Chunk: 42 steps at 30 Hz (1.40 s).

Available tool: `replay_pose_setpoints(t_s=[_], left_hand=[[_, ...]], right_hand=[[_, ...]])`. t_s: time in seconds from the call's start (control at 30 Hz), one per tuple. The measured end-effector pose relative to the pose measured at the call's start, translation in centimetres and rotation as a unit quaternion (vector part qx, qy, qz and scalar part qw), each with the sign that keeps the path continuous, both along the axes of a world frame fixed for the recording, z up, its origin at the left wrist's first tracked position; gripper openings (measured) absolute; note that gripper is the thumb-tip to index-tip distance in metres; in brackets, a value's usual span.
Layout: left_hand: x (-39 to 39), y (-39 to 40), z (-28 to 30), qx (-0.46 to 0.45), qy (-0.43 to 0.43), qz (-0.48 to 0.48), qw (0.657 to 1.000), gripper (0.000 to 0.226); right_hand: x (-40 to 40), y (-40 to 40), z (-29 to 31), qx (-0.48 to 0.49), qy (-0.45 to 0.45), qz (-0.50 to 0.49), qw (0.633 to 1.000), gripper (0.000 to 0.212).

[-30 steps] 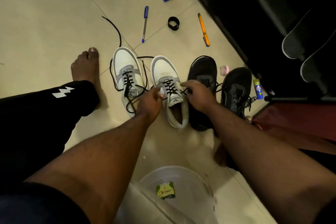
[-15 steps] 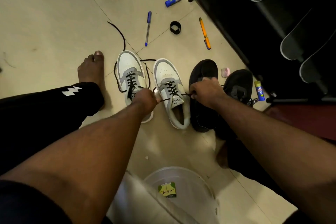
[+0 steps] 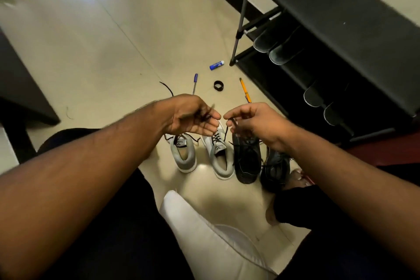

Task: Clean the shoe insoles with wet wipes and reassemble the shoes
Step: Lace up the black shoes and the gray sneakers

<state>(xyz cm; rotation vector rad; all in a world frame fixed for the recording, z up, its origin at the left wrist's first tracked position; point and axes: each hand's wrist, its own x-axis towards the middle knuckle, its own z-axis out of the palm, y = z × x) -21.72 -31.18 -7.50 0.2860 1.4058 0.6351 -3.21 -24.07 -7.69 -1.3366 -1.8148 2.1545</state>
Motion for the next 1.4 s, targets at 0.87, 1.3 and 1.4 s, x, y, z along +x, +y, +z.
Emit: replay_pose_setpoints(t_s=[0.87, 1.3, 1.4], left_hand=[[0.1, 7.1, 1.0, 0.224, 0.176, -0.225, 0.932, 0.008], [2.5, 5.6, -0.9, 0.196, 0.523, -0.418, 0.717, 0.072], [2.3, 5.2, -1.2, 0.263, 0.394, -0.303, 0.827, 0.04]], right_hand=[[0.7, 6.9, -0.8, 0.262, 0.088, -0.009, 0.961, 0.01], [0.7, 6.8, 0.2, 0.031, -0.007, -0.017, 0.999, 0.012], [0.6, 6.7, 0.5, 0.014, 0.041, -0.031, 0.999, 0.017]])
